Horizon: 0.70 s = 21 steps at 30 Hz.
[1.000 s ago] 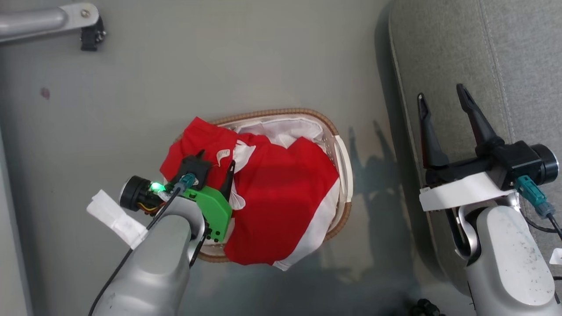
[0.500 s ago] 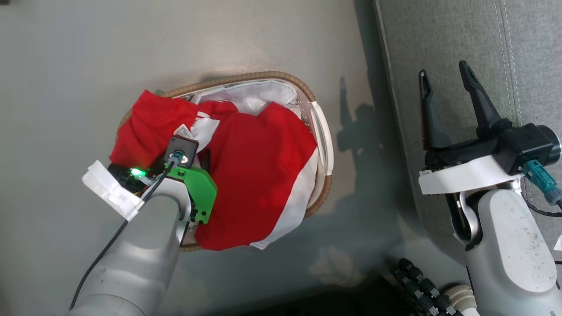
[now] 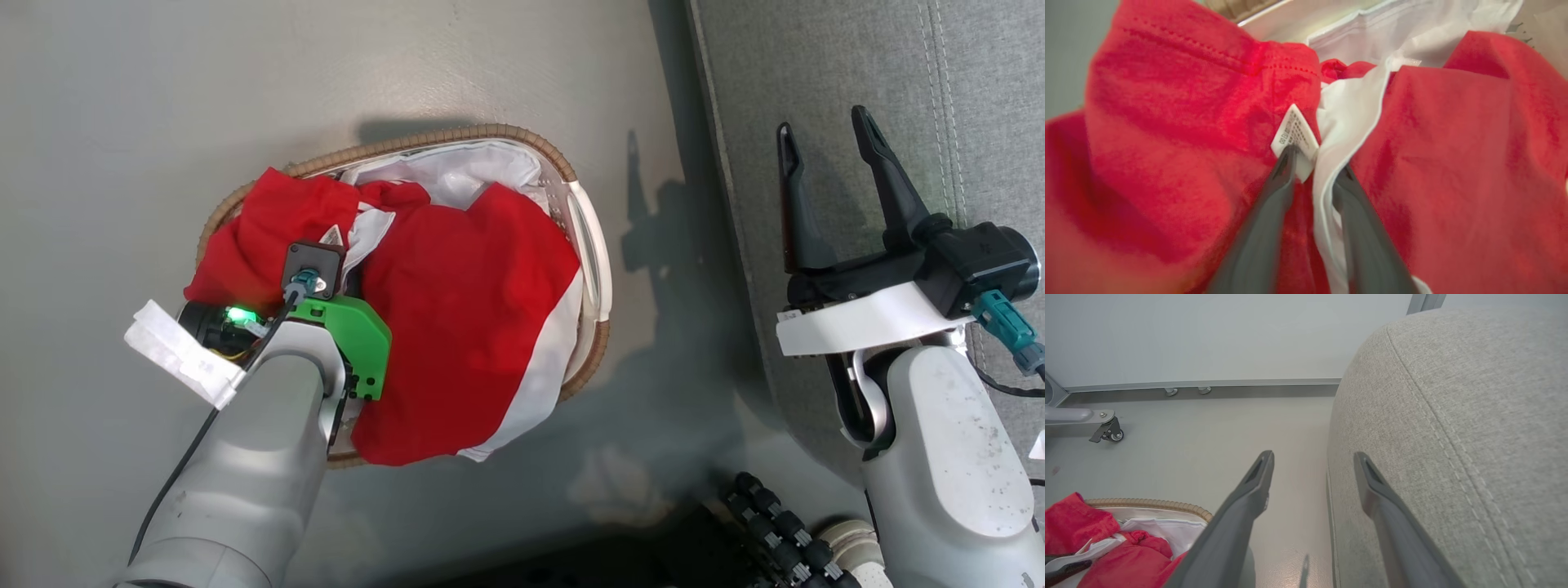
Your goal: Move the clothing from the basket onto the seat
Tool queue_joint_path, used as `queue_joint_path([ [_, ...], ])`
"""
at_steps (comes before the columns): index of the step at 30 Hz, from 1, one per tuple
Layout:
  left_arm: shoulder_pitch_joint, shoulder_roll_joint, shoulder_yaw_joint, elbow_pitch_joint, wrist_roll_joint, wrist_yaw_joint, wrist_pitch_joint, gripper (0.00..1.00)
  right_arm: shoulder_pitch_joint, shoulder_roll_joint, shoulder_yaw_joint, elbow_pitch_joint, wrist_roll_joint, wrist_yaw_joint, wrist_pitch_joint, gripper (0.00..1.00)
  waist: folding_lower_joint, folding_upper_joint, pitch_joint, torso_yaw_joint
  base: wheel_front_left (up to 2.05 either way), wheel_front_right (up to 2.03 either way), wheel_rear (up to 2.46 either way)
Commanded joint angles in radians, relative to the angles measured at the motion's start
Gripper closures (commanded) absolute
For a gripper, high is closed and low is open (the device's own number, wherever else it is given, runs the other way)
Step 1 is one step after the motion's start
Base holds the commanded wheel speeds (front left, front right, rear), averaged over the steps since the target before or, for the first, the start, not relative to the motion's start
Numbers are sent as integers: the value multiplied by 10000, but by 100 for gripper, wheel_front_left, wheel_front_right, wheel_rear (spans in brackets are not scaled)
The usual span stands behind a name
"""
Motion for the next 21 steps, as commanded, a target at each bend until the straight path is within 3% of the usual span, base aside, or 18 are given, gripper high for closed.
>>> queue_joint_path([
  [1, 22, 70, -3, 1, -85, -15, -71, 75, -73, -29, -14, 47, -2, 0, -49, 0, -1, 0, -89, 39, 0, 0, 0],
  [3, 93, 70, -47, 23, -176, -42, -98, 100, -57, -29, 18, 85, -9, 0, -51, 0, -1, 0, -179, 61, 0, 0, 0],
  [11, 505, 67, -181, -248, -596, -178, -287, 100, 290, -31, 35, 269, -192, 0, -51, 0, -1, 0, -937, 244, 0, 0, 0],
  [21, 1546, 58, -885, -1369, -1023, -461, -358, 100, 1216, -32, -225, 606, -731, -1, -51, 0, -1, 0, -3157, 876, 0, 0, 0],
])
